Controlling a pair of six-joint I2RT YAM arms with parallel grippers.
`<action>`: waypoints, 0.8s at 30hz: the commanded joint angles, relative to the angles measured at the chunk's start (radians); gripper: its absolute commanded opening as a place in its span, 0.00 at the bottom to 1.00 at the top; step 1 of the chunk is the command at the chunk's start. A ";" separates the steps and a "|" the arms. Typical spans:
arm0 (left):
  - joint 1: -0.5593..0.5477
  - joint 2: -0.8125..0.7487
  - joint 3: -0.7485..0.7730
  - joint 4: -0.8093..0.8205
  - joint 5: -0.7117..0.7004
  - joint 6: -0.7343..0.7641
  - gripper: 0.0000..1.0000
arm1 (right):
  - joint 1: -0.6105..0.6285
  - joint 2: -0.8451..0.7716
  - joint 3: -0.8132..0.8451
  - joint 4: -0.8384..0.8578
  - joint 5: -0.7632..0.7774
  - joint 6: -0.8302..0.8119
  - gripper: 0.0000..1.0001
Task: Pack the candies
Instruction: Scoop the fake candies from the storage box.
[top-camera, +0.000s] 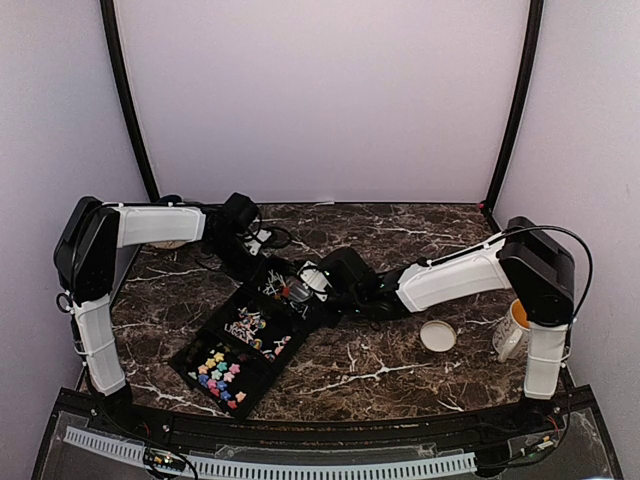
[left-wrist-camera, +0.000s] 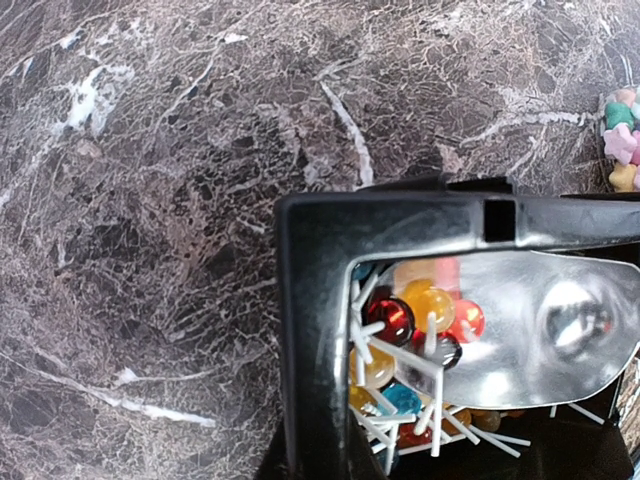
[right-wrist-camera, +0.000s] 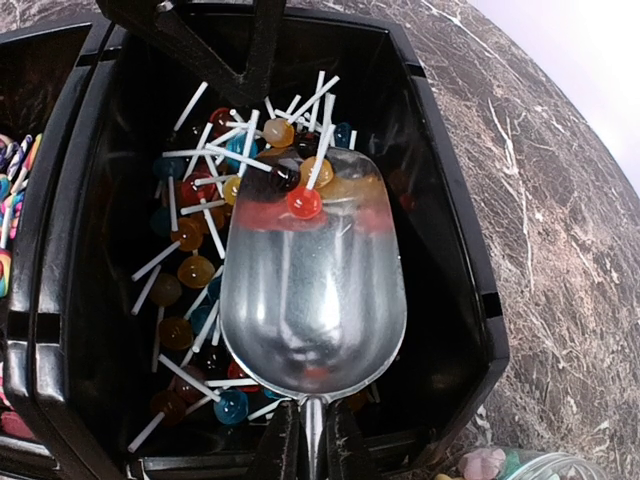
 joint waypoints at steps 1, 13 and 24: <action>-0.005 -0.093 0.003 0.039 0.040 -0.012 0.00 | -0.017 -0.035 -0.025 0.114 0.010 0.018 0.00; -0.006 -0.093 0.002 0.036 0.028 -0.012 0.00 | -0.027 -0.092 -0.183 0.365 -0.015 0.012 0.00; -0.006 -0.095 0.002 0.035 0.013 -0.013 0.00 | -0.031 -0.213 -0.242 0.376 0.006 0.005 0.00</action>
